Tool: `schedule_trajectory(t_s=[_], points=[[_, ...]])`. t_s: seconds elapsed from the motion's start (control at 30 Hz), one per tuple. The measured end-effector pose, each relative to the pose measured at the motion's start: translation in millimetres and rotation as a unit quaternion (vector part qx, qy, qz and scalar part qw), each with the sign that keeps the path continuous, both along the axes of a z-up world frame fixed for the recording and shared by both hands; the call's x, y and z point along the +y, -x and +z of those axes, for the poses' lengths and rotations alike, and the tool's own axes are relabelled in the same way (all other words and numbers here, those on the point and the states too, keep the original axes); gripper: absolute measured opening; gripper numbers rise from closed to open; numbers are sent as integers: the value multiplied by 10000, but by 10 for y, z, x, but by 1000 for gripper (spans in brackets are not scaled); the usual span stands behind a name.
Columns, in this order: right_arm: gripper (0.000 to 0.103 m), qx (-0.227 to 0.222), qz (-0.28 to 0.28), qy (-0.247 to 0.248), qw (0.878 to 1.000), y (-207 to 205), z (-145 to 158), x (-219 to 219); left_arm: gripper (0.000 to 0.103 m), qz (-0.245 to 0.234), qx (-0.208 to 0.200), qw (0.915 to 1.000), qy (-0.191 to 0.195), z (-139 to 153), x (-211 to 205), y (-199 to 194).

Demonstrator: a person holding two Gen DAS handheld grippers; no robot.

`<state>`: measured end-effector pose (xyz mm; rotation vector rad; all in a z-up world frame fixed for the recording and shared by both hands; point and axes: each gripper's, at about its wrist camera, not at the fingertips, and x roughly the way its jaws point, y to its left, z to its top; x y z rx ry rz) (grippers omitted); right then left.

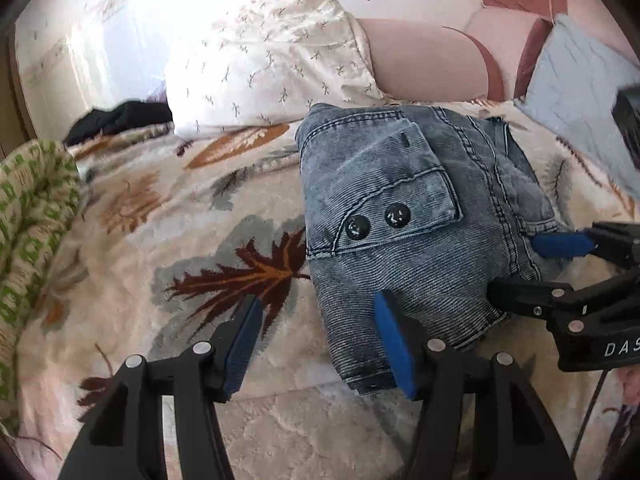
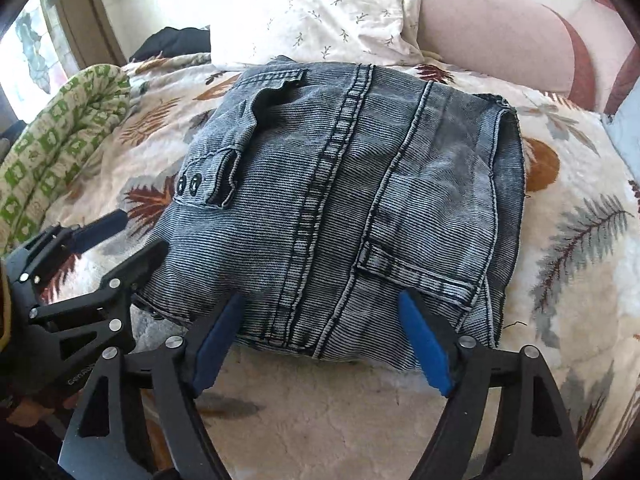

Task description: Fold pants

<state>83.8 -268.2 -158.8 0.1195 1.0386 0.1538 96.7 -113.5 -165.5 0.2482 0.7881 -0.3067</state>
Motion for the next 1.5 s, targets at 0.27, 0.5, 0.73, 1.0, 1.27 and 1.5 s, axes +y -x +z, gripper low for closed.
schedule_trajectory(t_s=[0.27, 0.5, 0.73, 1.0, 1.27, 1.5], points=[[82, 12, -96, -871, 9962, 7, 153, -220, 61, 265, -268, 9993, 37, 325, 47, 153], [81, -561, -528, -1460, 9863, 19, 419, -450, 63, 430, -764, 9961, 41, 699, 47, 86], [81, -1124, -934, -1557, 9769, -46, 555, -574, 66, 423, -845, 9955, -17, 760, -67, -101], [78, -1261, -1297, -1403, 9734, -293, 496, -720, 68, 524, -601, 9968, -76, 653, -252, -516], [50, -549, -1435, -1190, 9809, -696, 134, -782, 69, 728, -129, 9963, -437, 403, -412, -1099], [51, -315, -1406, -1141, 9830, -702, 49, -809, 72, 676, -131, 9943, -809, 182, -575, -1242]])
